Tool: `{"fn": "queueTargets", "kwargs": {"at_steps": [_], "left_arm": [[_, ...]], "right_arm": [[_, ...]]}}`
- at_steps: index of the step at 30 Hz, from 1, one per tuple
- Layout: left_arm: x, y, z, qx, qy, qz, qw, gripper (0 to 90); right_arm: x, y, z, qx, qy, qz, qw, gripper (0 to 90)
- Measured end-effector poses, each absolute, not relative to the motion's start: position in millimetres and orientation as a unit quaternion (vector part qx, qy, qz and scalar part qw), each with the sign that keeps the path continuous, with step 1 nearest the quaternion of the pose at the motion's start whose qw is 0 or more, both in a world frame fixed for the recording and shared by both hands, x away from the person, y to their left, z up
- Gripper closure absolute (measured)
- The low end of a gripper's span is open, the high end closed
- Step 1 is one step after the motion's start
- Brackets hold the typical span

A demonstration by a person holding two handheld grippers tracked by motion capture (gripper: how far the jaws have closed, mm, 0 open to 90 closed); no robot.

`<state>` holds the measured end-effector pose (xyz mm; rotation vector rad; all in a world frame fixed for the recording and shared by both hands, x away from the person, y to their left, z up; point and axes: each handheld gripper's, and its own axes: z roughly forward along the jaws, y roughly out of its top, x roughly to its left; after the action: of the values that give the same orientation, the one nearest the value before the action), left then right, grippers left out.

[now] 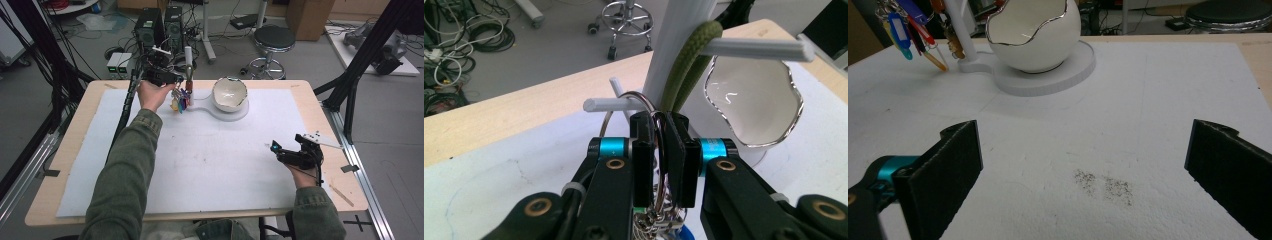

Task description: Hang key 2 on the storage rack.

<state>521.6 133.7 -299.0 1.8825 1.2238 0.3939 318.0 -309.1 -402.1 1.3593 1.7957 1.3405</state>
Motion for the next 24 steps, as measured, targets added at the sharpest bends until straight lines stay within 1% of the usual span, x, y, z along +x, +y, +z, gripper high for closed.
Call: {"fn": "queueTargets", "kwargs": {"at_steps": [2, 4, 5, 8, 10, 11, 12, 14, 16, 17, 20, 24], "left_arm": [[522, 134, -301, 0.753, 0.488, 0.158, 0.412, 80.9], [521, 136, -302, 0.748, 0.489, 0.16, 0.42, 78.0], [520, 137, -302, 0.743, 0.49, 0.165, 0.426, 73.8], [518, 140, -302, 0.737, 0.499, 0.184, 0.417, 52.2], [514, 141, -303, 0.73, 0.507, 0.217, 0.405, 38.5], [513, 143, -303, 0.724, 0.513, 0.221, 0.405, 32.5], [513, 146, -304, 0.717, 0.518, 0.216, 0.414, 29.0], [513, 152, -305, 0.7, 0.532, 0.202, 0.431, 18.6], [513, 156, -306, 0.695, 0.545, 0.199, 0.425, 8.8], [513, 159, -307, 0.693, 0.551, 0.2, 0.42, 2.2], [510, 166, -308, 0.685, 0.555, 0.195, 0.43, 1.6], [505, 172, -309, 0.688, 0.551, 0.192, 0.431, 1.6]], "right_arm": [[318, -309, -402, 0.501, 0.662, 0.494, 0.258, 0.9], [318, -309, -402, 0.501, 0.662, 0.494, 0.259, 0.9], [318, -309, -402, 0.502, 0.662, 0.495, 0.257, 0.9], [318, -309, -402, 0.504, 0.66, 0.494, 0.257, 0.9], [318, -309, -402, 0.504, 0.66, 0.494, 0.257, 0.9], [318, -309, -402, 0.504, 0.66, 0.494, 0.258, 0.9], [318, -309, -402, 0.504, 0.66, 0.494, 0.258, 0.9], [318, -309, -402, 0.504, 0.66, 0.494, 0.257, 0.9], [318, -309, -402, 0.503, 0.661, 0.493, 0.258, 0.9], [318, -309, -402, 0.504, 0.66, 0.493, 0.258, 0.8], [318, -309, -402, 0.505, 0.66, 0.494, 0.257, 0.8], [319, -309, -403, 0.504, 0.659, 0.494, 0.259, 0.8]]}}
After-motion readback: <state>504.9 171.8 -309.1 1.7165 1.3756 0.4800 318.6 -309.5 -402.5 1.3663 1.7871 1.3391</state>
